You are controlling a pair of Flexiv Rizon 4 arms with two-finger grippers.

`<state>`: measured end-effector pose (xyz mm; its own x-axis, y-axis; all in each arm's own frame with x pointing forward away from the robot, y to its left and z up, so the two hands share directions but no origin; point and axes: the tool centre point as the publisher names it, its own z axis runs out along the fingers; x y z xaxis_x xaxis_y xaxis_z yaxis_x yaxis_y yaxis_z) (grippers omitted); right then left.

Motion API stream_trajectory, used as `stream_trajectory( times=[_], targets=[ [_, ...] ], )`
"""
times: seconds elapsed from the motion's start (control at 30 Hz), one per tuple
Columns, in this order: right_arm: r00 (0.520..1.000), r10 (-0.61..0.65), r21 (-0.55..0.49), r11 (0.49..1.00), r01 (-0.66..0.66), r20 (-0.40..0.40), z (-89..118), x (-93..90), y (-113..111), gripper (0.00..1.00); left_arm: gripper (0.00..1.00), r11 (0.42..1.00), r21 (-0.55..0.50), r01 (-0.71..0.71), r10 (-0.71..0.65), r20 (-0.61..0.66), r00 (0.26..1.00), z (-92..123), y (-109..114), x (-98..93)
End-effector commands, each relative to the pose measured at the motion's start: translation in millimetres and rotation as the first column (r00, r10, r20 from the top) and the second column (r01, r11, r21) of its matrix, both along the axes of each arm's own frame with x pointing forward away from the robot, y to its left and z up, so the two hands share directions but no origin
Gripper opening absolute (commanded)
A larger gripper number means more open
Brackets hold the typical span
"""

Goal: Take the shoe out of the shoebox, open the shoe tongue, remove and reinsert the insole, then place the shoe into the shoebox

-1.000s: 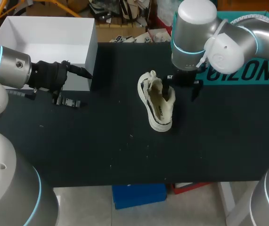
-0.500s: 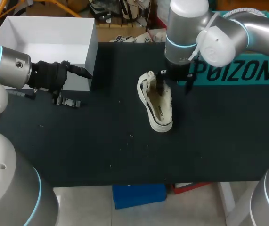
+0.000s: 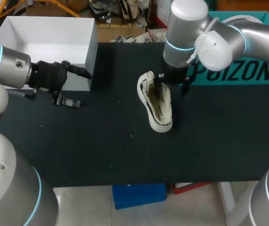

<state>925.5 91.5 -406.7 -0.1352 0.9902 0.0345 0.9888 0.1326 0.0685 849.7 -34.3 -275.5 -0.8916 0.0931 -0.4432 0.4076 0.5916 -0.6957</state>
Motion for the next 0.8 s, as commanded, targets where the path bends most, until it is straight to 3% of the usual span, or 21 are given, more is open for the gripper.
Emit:
stream_trajectory(
  times=[0.03, 0.8],
  targets=[
    [1.000, 0.021, -0.001, 1.000, -0.021, -0.002, -1.7, 1.7, 4.2, 0.00, 1.00, 1.000, 0.000, -0.002, 0.002, 0.004, 1.000, -1.4, -0.7, -0.2],
    [1.000, 0.027, -0.008, 1.000, -0.027, -0.006, -1.1, 1.2, 4.8, 0.00, 1.00, 1.000, 0.000, -0.002, 0.002, 0.004, 1.000, -1.4, -0.7, -0.2]
  ],
)
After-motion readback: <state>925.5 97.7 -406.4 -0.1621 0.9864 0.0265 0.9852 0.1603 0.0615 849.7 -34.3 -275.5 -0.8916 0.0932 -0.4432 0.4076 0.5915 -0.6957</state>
